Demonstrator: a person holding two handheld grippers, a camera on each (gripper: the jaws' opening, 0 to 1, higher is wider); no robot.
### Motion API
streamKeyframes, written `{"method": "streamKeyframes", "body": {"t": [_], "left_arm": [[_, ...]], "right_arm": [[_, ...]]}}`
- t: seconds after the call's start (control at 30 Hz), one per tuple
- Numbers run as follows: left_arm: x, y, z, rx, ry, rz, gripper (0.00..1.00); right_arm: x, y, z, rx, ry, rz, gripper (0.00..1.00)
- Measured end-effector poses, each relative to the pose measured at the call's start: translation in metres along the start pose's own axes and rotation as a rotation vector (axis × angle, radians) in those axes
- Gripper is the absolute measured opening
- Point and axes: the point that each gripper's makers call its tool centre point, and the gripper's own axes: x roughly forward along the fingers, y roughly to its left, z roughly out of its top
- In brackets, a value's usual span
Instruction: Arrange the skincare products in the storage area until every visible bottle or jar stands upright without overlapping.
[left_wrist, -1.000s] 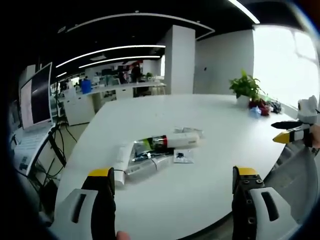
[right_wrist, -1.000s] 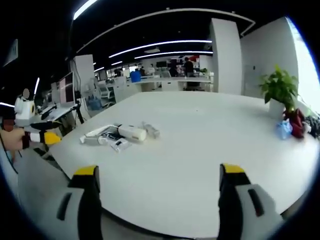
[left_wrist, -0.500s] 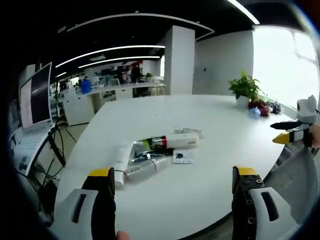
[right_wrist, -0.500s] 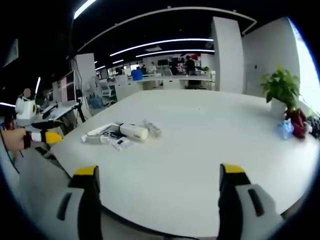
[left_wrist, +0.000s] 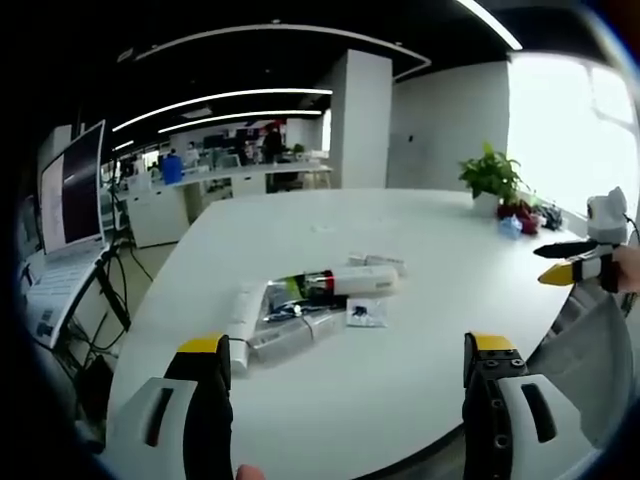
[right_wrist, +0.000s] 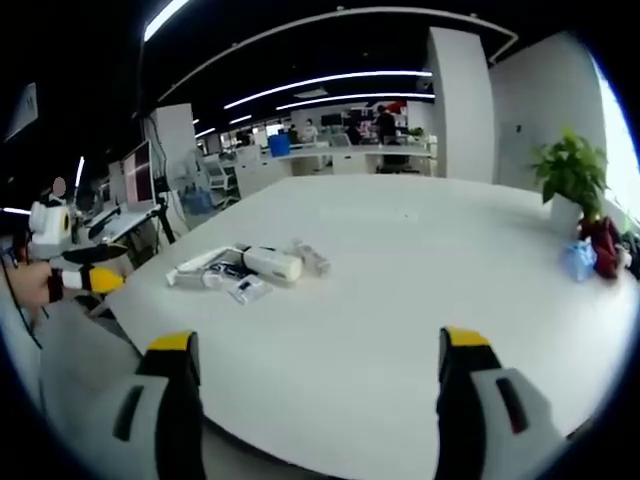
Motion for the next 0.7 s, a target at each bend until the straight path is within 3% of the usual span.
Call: {"method": "streamKeyframes", "body": {"t": [0.7], "left_arm": [[0.000,0.001,-0.001,-0.023,0.002,-0.007,0.95]], "right_arm": [[0.056,0.001,0.049,-0.158,0.006,0.107,1.00]]}}
